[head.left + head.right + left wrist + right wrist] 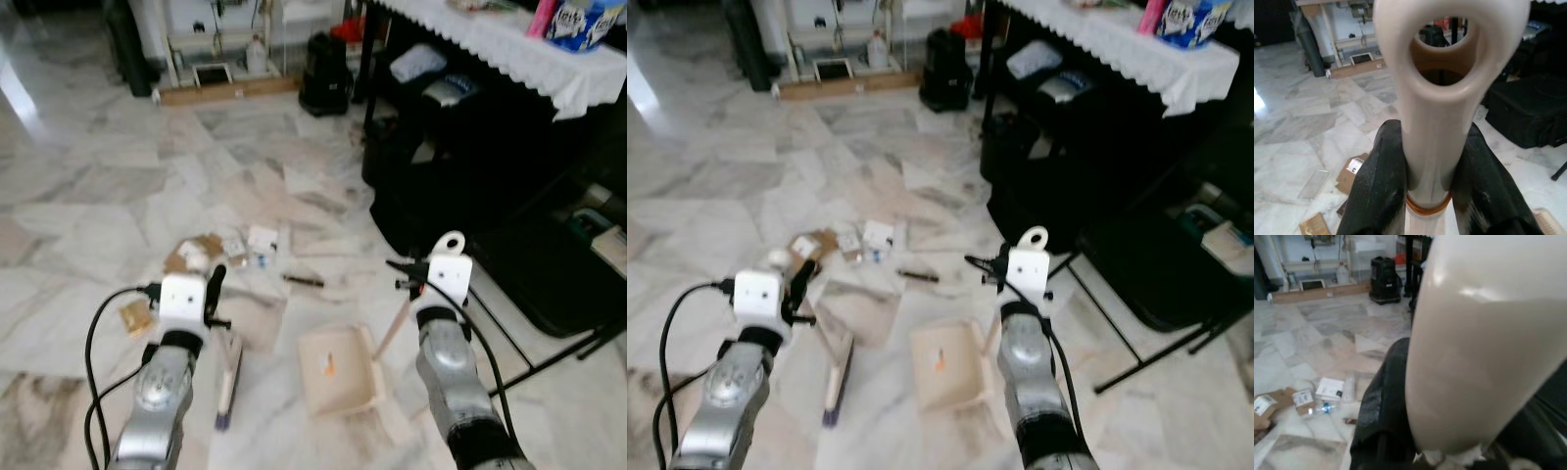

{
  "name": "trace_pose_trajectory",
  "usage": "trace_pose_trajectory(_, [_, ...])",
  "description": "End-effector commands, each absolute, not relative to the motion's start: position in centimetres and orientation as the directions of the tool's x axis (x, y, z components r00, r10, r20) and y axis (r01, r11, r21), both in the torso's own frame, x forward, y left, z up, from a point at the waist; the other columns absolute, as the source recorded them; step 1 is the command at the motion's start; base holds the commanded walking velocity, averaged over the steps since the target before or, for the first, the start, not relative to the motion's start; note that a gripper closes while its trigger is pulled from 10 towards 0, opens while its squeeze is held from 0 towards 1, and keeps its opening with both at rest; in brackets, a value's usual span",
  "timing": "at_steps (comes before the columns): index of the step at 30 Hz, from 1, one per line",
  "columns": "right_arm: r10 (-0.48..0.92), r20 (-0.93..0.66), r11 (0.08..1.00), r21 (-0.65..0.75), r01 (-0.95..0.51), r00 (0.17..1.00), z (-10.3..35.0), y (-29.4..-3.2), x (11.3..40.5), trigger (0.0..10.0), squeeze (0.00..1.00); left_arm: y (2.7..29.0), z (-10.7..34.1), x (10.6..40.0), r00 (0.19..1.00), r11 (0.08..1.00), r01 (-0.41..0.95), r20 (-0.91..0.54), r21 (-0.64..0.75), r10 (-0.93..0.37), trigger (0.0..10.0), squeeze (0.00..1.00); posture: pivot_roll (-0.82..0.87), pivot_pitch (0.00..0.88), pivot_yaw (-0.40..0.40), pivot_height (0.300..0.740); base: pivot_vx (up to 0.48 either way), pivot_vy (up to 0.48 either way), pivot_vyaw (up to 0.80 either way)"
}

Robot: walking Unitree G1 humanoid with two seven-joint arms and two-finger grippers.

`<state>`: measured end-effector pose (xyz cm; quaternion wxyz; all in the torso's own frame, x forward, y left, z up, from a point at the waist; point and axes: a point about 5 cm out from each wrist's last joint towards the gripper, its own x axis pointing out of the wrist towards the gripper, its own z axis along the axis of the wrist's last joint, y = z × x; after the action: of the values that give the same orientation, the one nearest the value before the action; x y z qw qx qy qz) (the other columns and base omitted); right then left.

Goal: Sweep floor

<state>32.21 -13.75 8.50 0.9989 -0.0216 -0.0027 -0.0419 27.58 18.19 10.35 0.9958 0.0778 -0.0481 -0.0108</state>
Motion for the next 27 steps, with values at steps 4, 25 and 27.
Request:
trace_pose_trajectory(4, [-0.074, 0.057, 0.996, -0.052, 0.077, 0.996, 9.45, -14.01, 32.41, 10.0, 0.00, 17.80, 11.35, 27.86, 0.989, 0.985, 0.013, 0.142, 0.173, -0.038, 10.0, 0.00, 0.00, 0.080, -0.038, 0.740, 0.310, 0.000, 0.15])
trace_pose_trajectory(25, [-0.084, 0.057, 0.996, -0.035, 0.086, 0.995, 9.49, -14.02, 32.45, 10.0, 0.00, 17.90, 11.42, 27.94, 0.989, 0.985, 0.013, 0.142, 0.175, -0.038, 10.0, 0.00, 0.00, 0.087, -0.037, 0.740, 0.310, 0.000, 0.12])
trace_pose_trajectory(27, [-0.084, 0.056, 0.996, -0.035, 0.086, 0.995, 9.48, -14.03, 32.45, 10.0, 0.00, 17.90, 11.42, 27.94, 0.989, 0.985, 0.012, 0.142, 0.175, -0.038, 10.0, 0.00, 0.00, 0.087, -0.037, 0.740, 0.311, 0.000, 0.00])
